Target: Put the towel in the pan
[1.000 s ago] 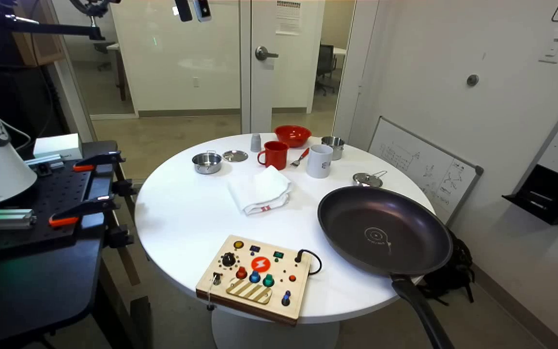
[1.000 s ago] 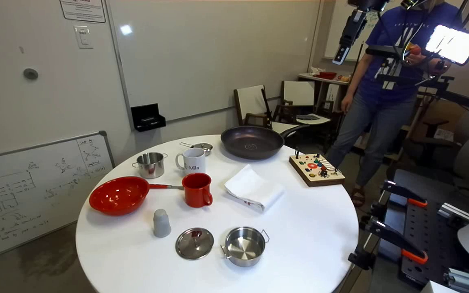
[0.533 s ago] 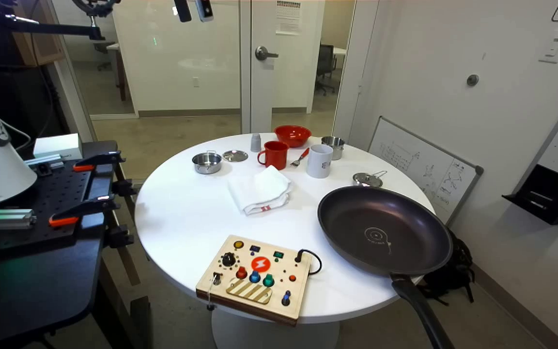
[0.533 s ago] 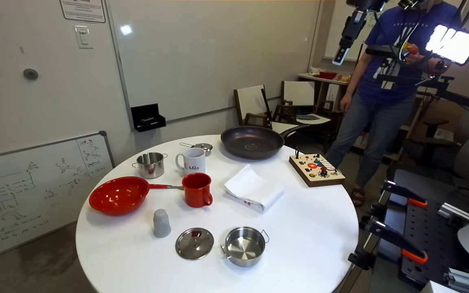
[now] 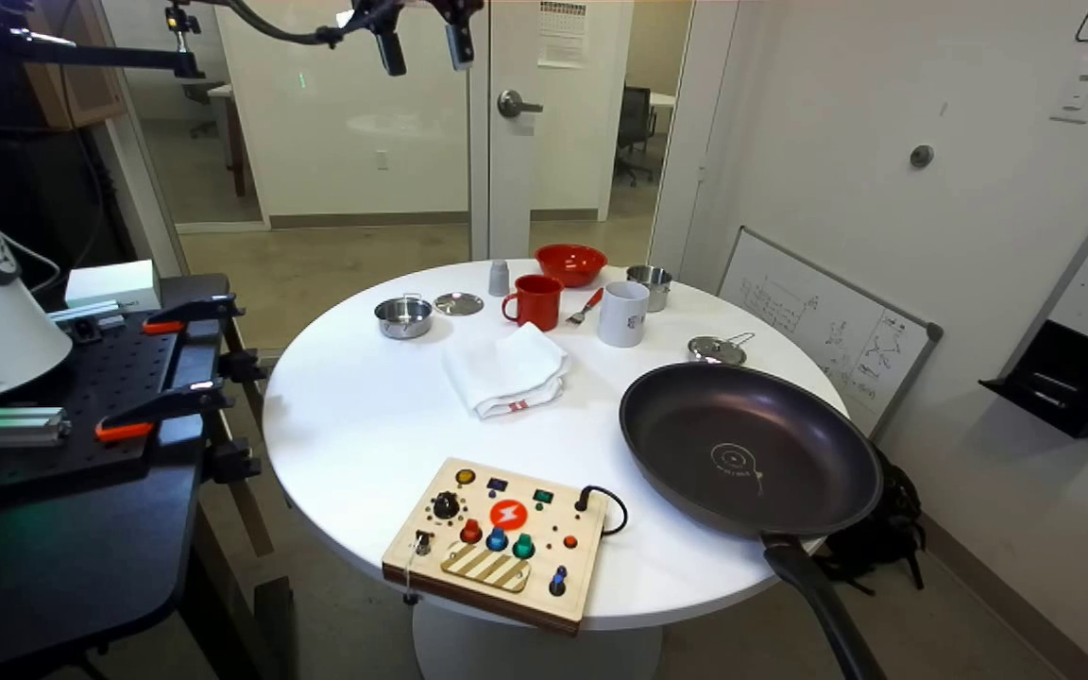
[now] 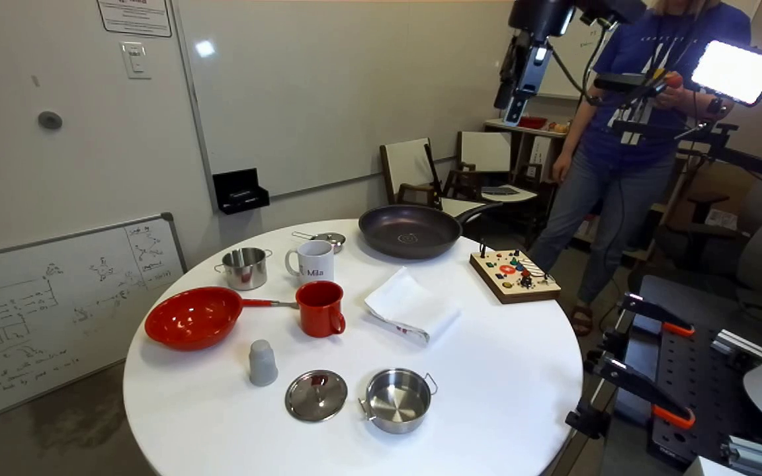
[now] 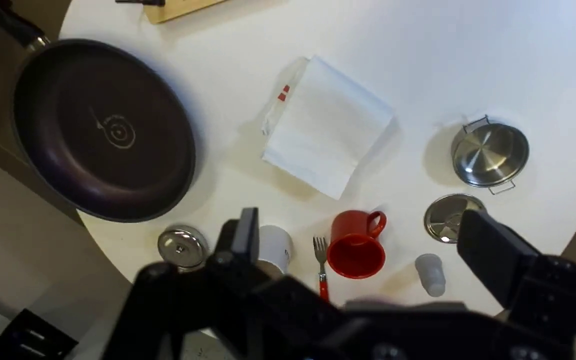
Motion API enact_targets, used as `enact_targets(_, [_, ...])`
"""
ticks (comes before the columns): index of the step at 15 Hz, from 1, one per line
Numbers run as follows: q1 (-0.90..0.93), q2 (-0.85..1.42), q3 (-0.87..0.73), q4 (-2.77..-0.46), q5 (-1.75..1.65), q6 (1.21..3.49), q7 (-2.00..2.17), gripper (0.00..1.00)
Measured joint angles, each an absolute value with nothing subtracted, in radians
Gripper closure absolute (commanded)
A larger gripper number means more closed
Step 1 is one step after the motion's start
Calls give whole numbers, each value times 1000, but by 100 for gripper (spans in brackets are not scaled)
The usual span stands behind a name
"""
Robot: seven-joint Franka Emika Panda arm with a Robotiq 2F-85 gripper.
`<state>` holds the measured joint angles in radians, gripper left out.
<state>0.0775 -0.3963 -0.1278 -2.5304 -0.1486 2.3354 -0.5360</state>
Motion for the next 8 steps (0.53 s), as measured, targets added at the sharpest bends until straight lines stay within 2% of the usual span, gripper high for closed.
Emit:
enact_targets(4, [83, -161, -92, -2404, -173, 2373, -534, 0])
enact_targets(8, [70, 60, -79, -2270, -169, 2303, -533, 0])
